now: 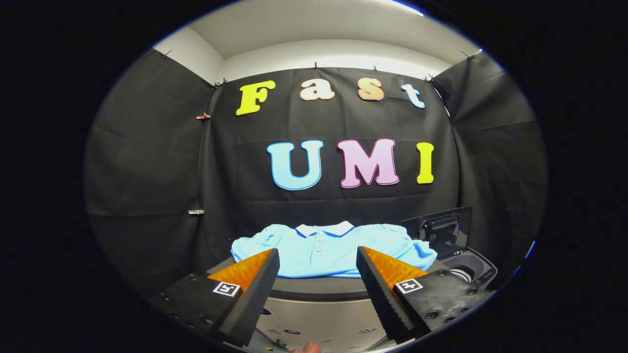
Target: Put the clothes into the washing machine and then close the washing machine lid.
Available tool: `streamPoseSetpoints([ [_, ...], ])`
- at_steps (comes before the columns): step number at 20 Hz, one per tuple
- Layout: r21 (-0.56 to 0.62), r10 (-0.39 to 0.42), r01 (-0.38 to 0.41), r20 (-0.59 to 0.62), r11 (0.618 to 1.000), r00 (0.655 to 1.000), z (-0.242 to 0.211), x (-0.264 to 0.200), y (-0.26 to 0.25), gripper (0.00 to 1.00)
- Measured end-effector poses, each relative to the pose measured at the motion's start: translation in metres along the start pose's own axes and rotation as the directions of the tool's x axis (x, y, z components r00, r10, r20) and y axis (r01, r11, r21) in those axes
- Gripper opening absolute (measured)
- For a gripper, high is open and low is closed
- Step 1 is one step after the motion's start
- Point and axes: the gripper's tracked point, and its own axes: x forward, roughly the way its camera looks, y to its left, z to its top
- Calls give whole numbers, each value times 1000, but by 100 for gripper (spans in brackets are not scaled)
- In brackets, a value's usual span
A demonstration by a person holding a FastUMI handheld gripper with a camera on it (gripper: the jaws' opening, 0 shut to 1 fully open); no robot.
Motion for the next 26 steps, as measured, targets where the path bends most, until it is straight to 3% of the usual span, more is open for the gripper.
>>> streamPoseSetpoints([
  [9, 14, -2, 3, -4, 1000, 1000, 10, 20, 1, 98],
  [17, 37, -34, 35, -39, 999, 999, 27, 71, -7, 98],
  [21, -31, -61, 58, -116, 998, 991, 18, 106, -12, 98],
  [26, -70, -42, 27, -219, 997, 975, 0, 146, -3, 99],
])
